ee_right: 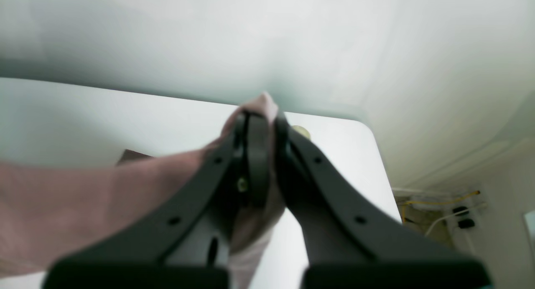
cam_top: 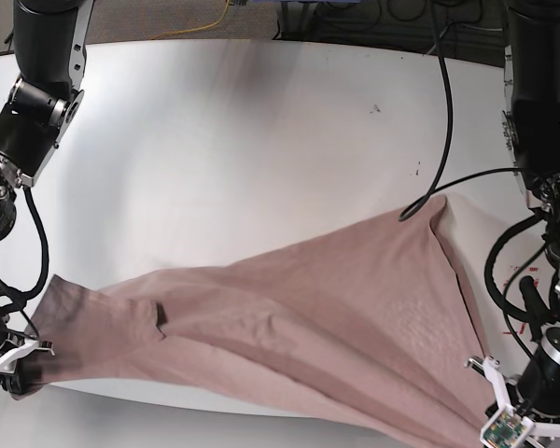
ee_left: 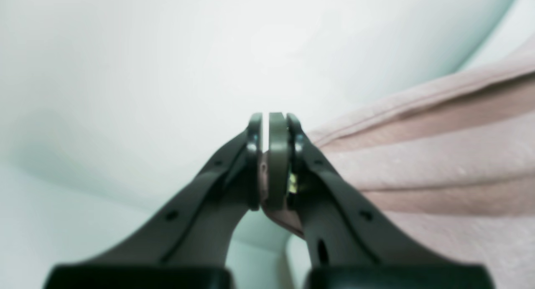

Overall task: Layout the t-shirt on the table in an organized manner, then fold the t-shirt properly
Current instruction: 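Lift the t-shirt with both grippers and stretch it taut between them, then lay the stretched t-shirt flat on the table with both grippers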

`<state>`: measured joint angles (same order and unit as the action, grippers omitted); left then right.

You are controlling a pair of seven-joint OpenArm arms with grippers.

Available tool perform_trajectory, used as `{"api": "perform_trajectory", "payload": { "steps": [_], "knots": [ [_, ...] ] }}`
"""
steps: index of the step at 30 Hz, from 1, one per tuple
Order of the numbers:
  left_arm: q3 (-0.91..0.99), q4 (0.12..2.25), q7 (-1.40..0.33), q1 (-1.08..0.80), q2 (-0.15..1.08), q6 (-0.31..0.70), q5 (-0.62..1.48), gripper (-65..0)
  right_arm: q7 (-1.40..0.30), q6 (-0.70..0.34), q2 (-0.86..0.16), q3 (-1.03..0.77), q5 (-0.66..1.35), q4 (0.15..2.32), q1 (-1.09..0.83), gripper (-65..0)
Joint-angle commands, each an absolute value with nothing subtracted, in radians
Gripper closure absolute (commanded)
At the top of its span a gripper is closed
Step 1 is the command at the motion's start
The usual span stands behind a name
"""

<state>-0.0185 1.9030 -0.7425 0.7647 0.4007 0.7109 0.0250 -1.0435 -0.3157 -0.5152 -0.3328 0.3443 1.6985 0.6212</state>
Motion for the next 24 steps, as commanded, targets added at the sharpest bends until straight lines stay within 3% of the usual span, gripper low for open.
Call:
{"api": "perform_trajectory", "payload": {
  "steps": [1,12,16,24],
  "knots": [
    [-0.013,1.891,-0.728,0.839,0.430,0.698,0.021,0.0,-1.010,-0.312,-0.530,-0.323,0.341,1.666,0.690,0.0],
    [-0.068,1.797,-0.728,1.010,0.456,0.698,0.022,0.0,-1.012,-0.312,-0.503,-0.303,0.341,1.532,0.840,0.0],
    [-0.068,1.808,-0.734,1.010,0.455,0.698,0.022,0.0,-1.026,-0.312,-0.506,-0.303,0.343,1.560,0.829,0.0],
    [-0.048,1.933,-0.932,0.908,0.455,0.698,0.025,0.0,-1.112,-0.314,-0.532,-0.357,0.344,1.687,0.676,0.0]
  ]
}}
